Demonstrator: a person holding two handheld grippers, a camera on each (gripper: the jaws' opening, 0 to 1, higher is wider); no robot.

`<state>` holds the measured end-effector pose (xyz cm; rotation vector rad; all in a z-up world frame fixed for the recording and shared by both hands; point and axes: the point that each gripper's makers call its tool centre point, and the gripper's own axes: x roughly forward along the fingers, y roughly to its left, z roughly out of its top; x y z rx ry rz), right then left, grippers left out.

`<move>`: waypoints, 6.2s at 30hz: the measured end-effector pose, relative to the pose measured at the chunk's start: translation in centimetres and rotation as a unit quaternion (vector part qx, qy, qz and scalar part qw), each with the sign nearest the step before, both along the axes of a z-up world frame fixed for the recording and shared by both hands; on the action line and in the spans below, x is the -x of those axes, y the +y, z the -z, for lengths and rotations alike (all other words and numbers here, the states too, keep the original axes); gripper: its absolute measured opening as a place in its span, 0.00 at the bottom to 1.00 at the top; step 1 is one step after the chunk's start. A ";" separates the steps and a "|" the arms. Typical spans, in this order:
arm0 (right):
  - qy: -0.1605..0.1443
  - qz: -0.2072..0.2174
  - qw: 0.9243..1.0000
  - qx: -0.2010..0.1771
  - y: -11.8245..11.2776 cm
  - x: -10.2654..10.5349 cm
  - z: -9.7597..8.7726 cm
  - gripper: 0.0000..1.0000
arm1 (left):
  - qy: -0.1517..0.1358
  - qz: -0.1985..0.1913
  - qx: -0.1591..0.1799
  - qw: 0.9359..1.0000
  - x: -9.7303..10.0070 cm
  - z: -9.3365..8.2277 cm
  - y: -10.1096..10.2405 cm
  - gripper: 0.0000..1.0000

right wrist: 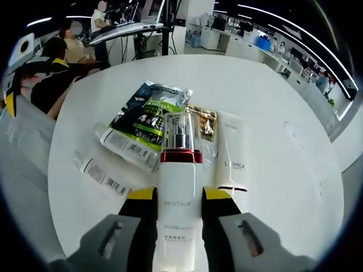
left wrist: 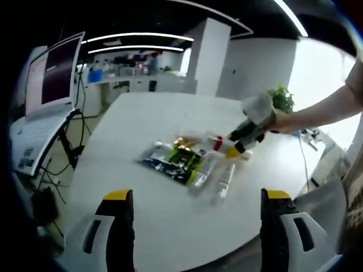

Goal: Arrange the skincare products in the storage area until every visible bottle or jar stands upright without overlapping.

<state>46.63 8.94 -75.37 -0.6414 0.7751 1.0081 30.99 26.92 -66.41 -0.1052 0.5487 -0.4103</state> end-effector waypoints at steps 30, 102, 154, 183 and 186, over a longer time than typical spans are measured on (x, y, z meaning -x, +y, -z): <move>-0.066 0.122 0.980 -0.142 -3.6 5.8 -8.4 0.28 | -0.043 0.070 0.007 0.997 0.0 -5.2 -5.3 0.90; -0.193 0.217 0.916 -0.275 -3.9 15.3 -18.7 0.28 | -0.001 0.201 0.287 0.937 -0.7 -12.4 -24.1 0.56; -0.140 0.088 0.903 -0.396 -5.8 15.0 -22.4 0.32 | -0.049 0.428 0.167 0.887 0.0 -15.5 -27.4 0.27; -0.122 0.089 0.917 -0.368 -6.6 13.3 -18.0 0.31 | -0.037 0.516 0.138 0.845 -1.3 -11.9 -28.7 0.28; -0.125 0.102 0.922 -0.353 -6.7 12.8 -17.0 0.31 | -0.035 0.514 0.136 0.846 -1.8 -11.1 -28.8 0.28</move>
